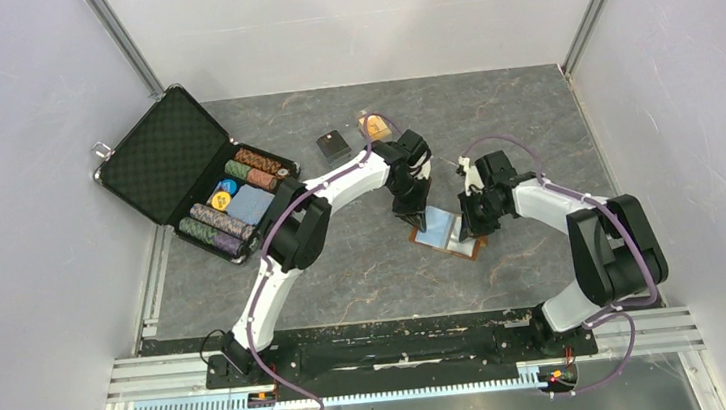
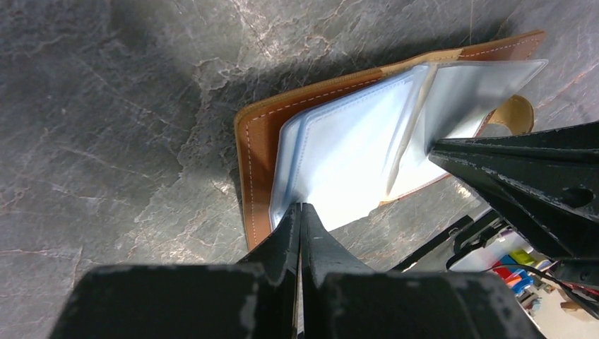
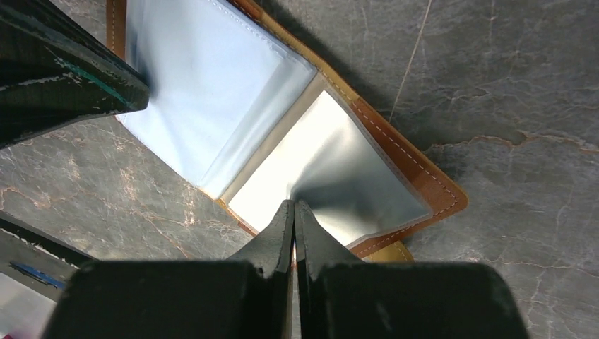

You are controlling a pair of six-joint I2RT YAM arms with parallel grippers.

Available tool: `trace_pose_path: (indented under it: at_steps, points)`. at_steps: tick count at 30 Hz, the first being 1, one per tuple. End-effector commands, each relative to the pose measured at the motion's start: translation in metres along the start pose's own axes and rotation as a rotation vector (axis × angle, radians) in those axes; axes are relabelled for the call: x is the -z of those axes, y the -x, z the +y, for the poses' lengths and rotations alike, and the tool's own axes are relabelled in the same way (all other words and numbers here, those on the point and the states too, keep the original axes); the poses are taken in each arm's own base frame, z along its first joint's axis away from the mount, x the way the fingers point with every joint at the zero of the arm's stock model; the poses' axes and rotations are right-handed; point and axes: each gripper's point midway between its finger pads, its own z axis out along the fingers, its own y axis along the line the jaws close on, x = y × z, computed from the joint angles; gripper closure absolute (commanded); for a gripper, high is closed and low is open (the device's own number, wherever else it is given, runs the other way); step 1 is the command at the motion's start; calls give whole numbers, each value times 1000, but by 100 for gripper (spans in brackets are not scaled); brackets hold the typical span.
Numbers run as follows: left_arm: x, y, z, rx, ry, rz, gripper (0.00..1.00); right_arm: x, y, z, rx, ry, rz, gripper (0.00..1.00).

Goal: Put the credit cards into the card holder
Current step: Move the storage box to the center of the board.

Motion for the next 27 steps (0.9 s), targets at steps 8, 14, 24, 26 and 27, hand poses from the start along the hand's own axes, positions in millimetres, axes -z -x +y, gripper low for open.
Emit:
trace_pose_path:
  at_steps: [8,14,24,26,27]
  points:
    - [-18,-69,63,17,173,131,98,-13,-17,-39,9,-184,165,100]
    - [-13,-78,54,27,143,134,98,-14,-10,-51,26,-246,164,100]
    - [24,-32,19,33,-1,-33,77,-4,37,-50,105,-264,65,100]
    - [40,-17,10,51,-77,-91,72,-1,50,-44,113,-245,29,98]
    - [49,-10,7,64,-104,-118,69,1,58,-41,138,-232,9,97]
